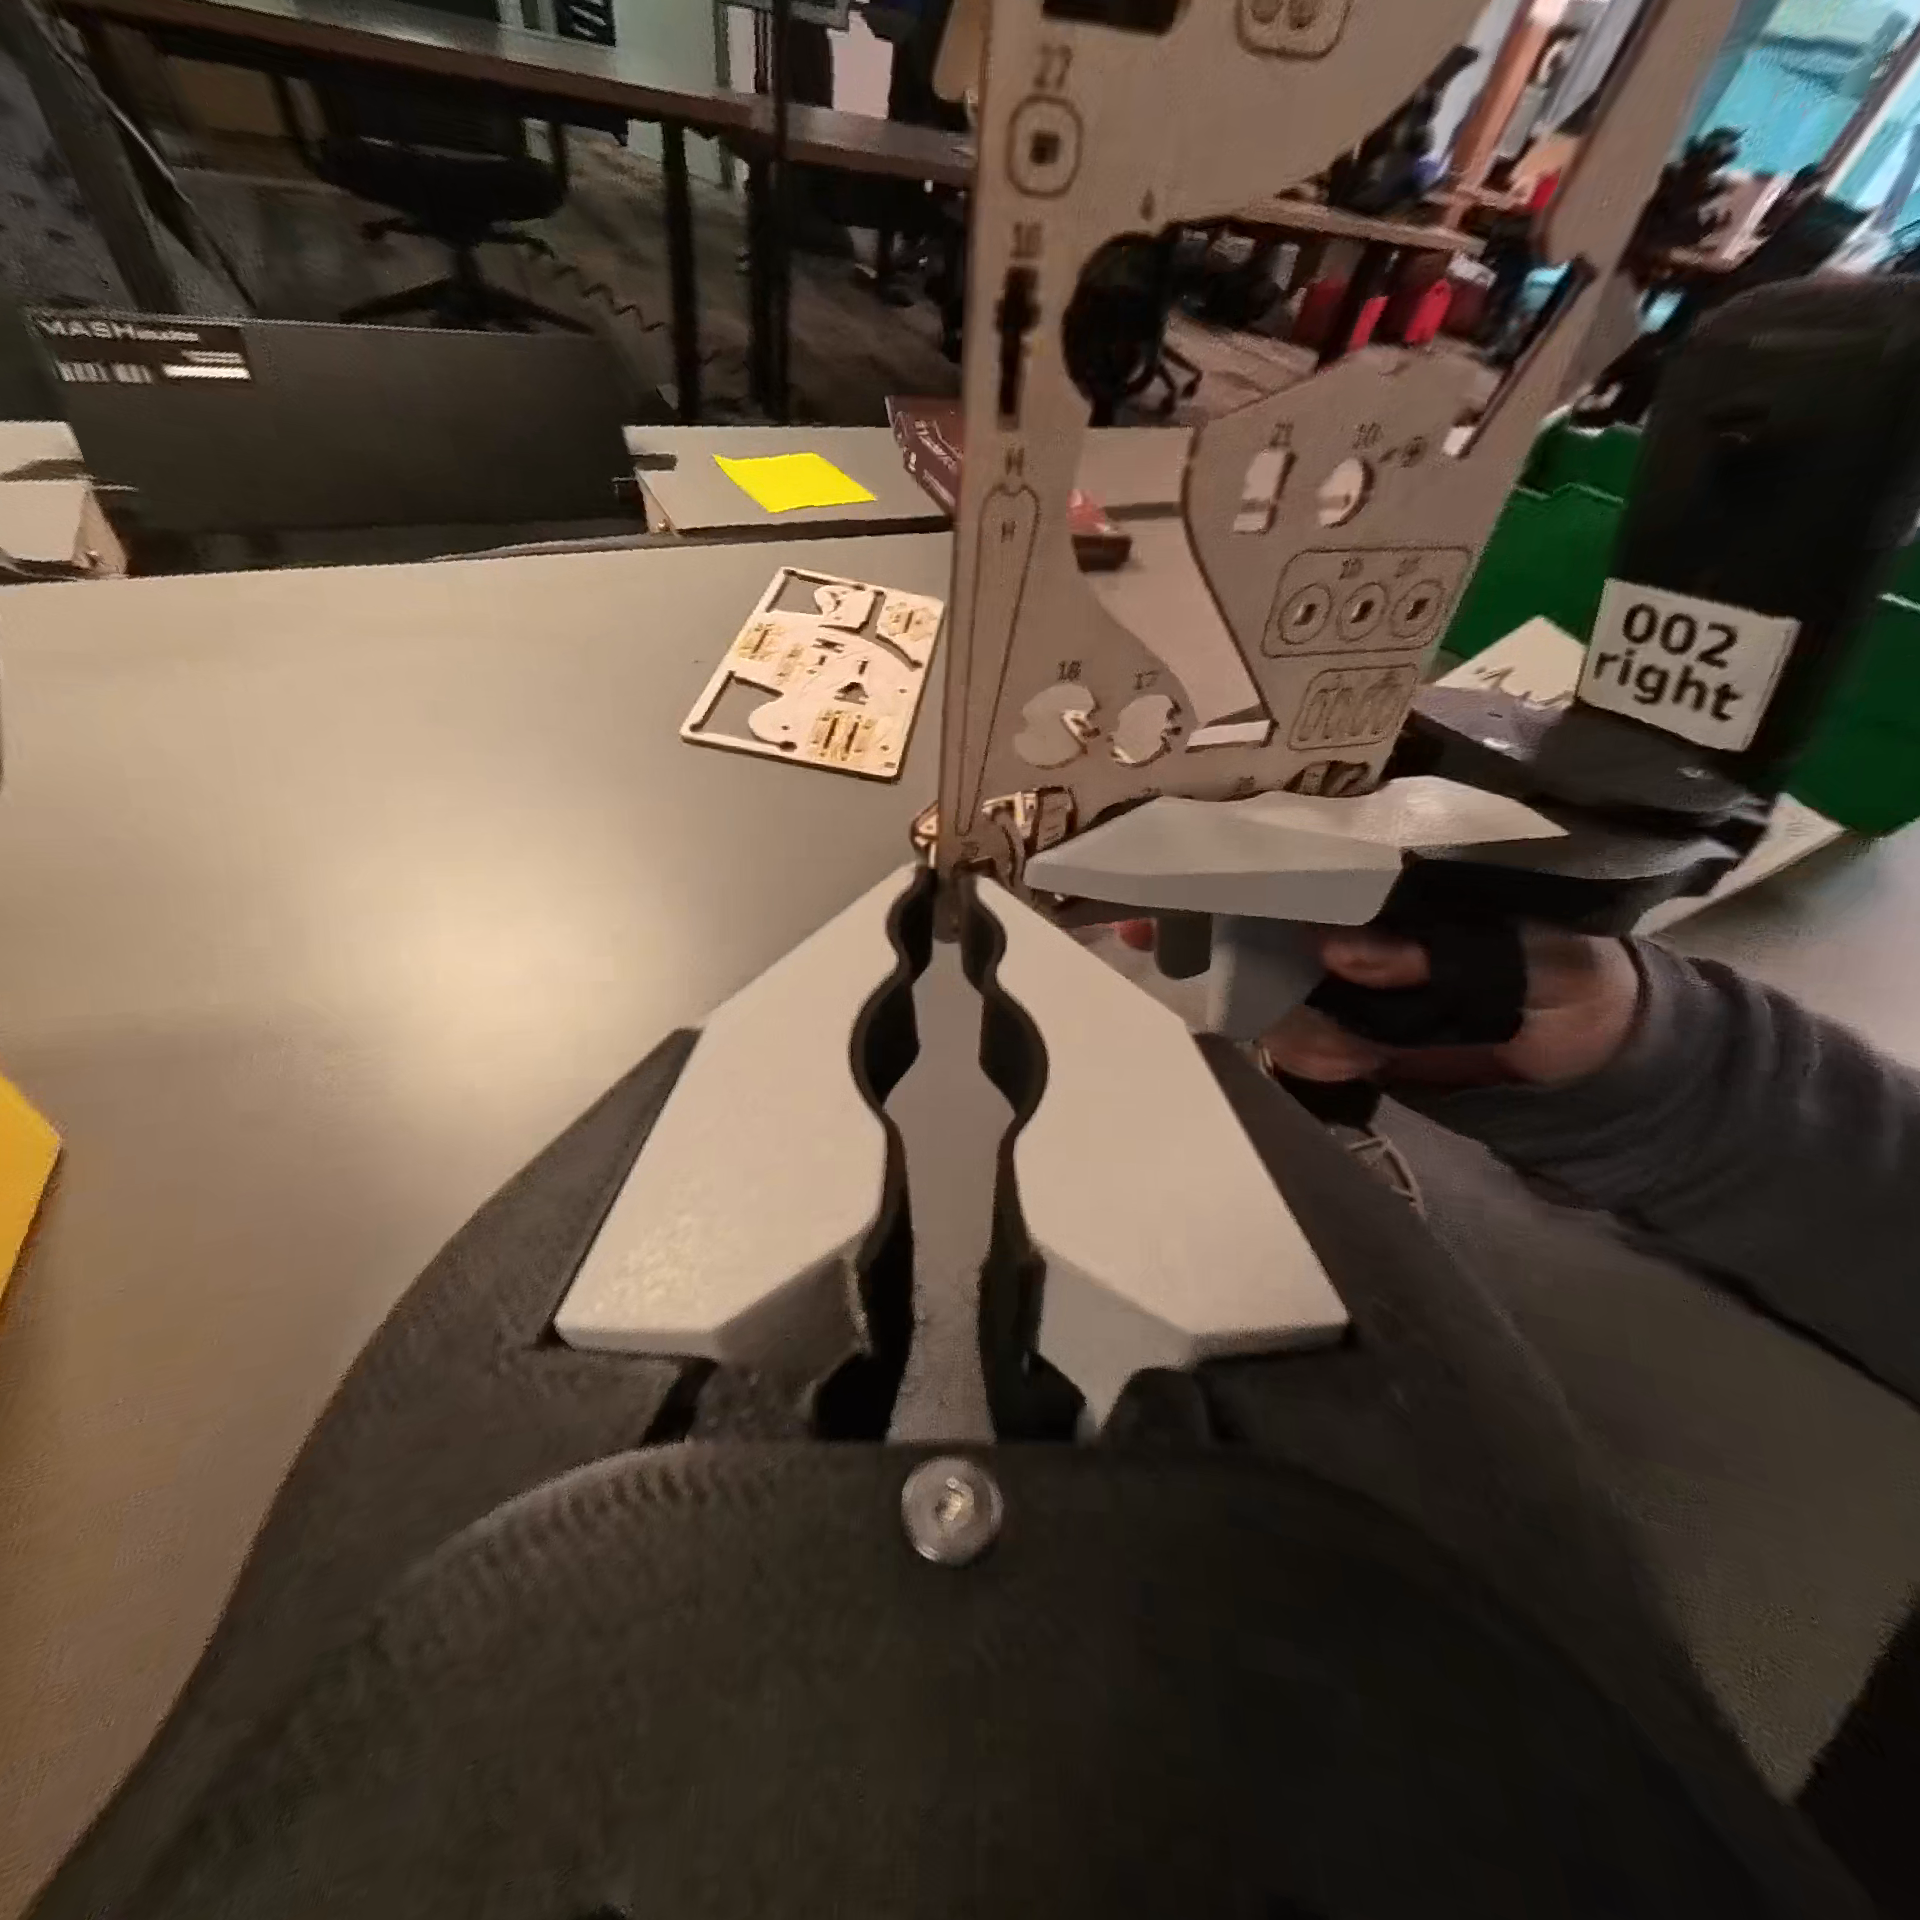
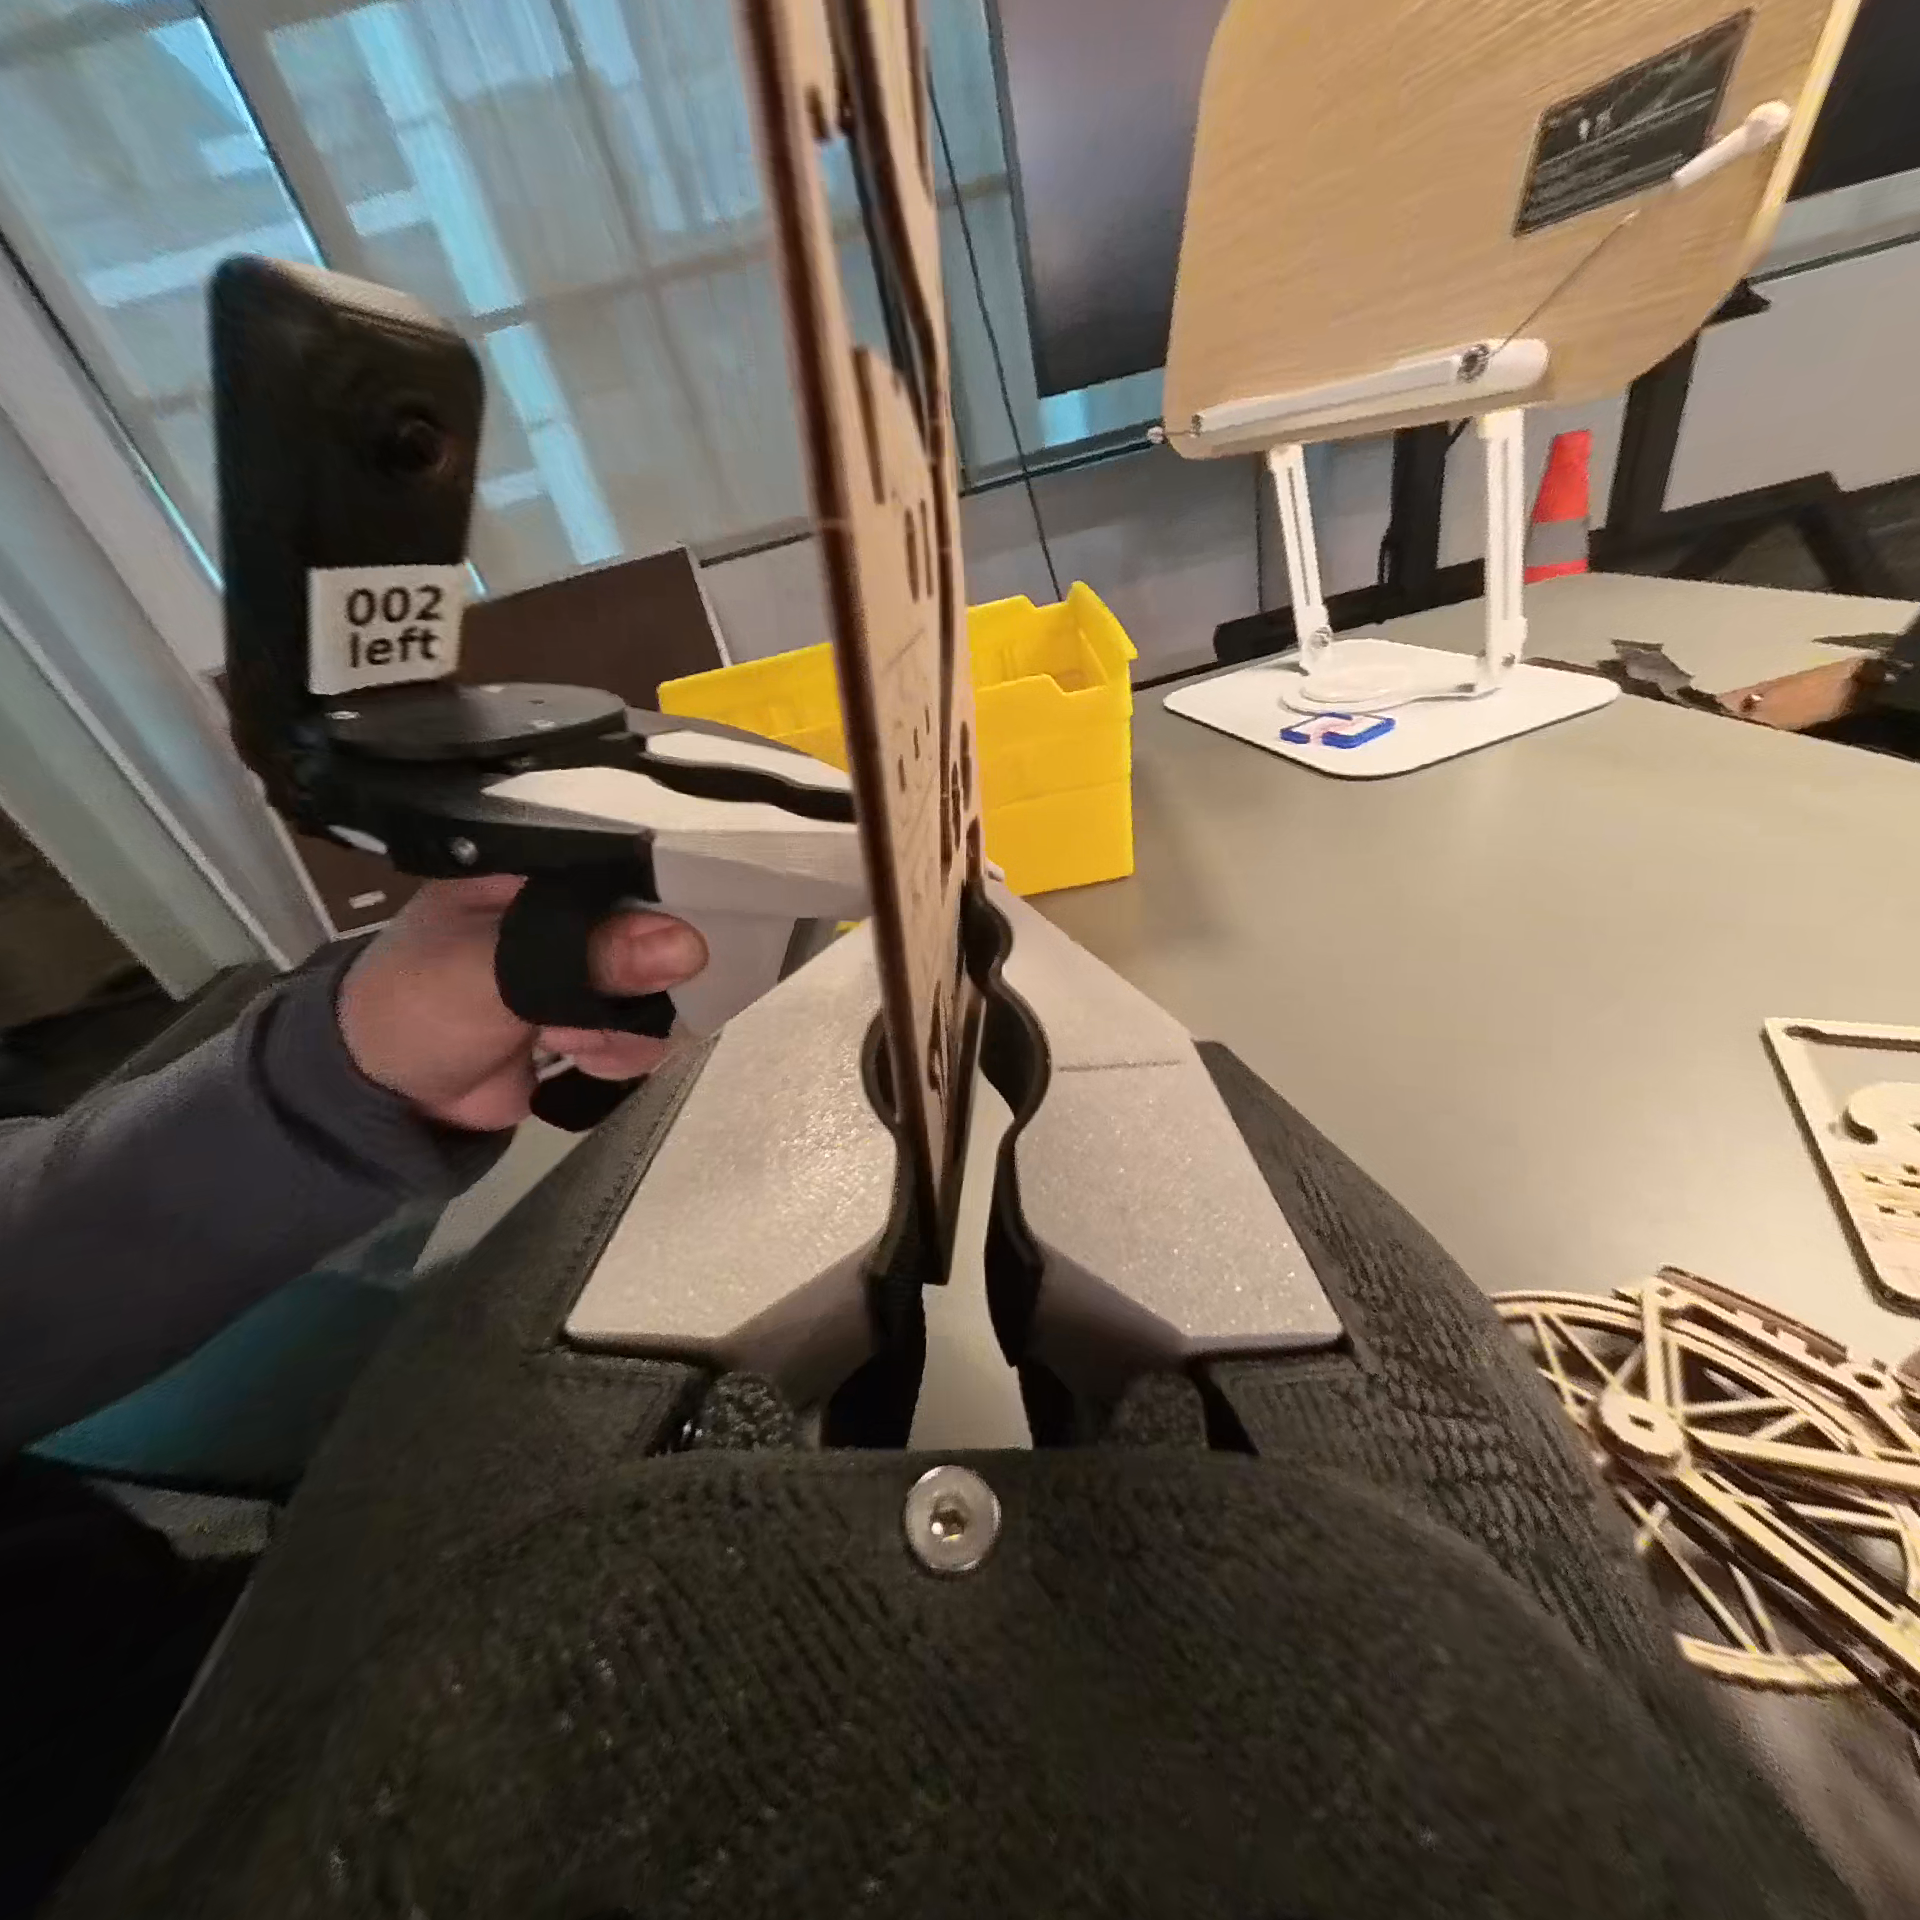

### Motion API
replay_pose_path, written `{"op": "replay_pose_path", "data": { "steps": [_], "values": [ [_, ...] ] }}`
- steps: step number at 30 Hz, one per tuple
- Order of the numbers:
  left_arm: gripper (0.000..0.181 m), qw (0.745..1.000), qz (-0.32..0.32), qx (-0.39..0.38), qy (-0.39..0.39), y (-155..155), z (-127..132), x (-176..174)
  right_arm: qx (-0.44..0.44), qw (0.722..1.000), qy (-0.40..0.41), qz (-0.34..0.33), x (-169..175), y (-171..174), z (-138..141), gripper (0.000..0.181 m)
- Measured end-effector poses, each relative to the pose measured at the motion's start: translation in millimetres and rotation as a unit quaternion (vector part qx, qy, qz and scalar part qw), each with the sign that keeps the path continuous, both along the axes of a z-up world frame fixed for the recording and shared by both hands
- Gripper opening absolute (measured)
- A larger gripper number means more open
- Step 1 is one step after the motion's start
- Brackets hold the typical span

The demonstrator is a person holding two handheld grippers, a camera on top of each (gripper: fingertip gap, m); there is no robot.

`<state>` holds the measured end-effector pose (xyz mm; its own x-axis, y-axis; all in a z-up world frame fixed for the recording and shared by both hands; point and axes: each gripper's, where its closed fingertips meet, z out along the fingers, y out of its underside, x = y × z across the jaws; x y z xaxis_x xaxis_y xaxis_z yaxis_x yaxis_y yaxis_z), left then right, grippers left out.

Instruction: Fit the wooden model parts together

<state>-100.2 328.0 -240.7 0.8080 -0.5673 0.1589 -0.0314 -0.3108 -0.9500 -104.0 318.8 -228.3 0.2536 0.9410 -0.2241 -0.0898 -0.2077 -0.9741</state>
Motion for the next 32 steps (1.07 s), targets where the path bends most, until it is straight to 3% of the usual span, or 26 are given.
{"op": "replay_pose_path", "data": {
  "steps": [9, 16, 22, 24, 26, 29, 32],
  "values": [
    [0.004, 0.992, -0.074, -0.008, -0.106, -8.2, 16.3, 3.6, -0.070, 0.993, 0.090, 0.042, 6.6, -2.7, 15.1, 0.001],
    [0.012, 0.996, -0.032, 0.000, -0.078, -0.8, 9.1, 1.5, -0.075, 0.993, 0.078, 0.040, 7.5, 0.0, 10.2, 0.002],
    [0.014, 0.999, 0.040, 0.026, 0.020, 8.4, -3.8, 0.6, -0.041, 0.999, 0.012, -0.001, 7.3, 9.1, -3.9, 0.003],
    [0.005, 0.999, 0.011, 0.038, -0.026, 5.3, 5.3, 8.1, -0.061, 0.997, 0.043, 0.005, 11.0, 10.5, 2.7, 0.002],
    [0.010, 0.991, -0.049, 0.011, -0.127, -2.1, 16.4, 14.1, -0.093, 0.991, 0.089, 0.022, 17.6, 11.1, 13.0, 0.002],
    [0.003, 0.953, -0.148, -0.009, -0.266, -15.8, 38.1, 16.0, -0.154, 0.969, 0.173, 0.087, 27.6, 5.6, 31.3, 0.001],
    [0.002, 0.951, -0.180, 0.028, -0.249, -22.6, 40.7, 17.1, -0.246, 0.910, 0.270, 0.196, 38.7, -5.6, 50.8, 0.001]
  ]
}}
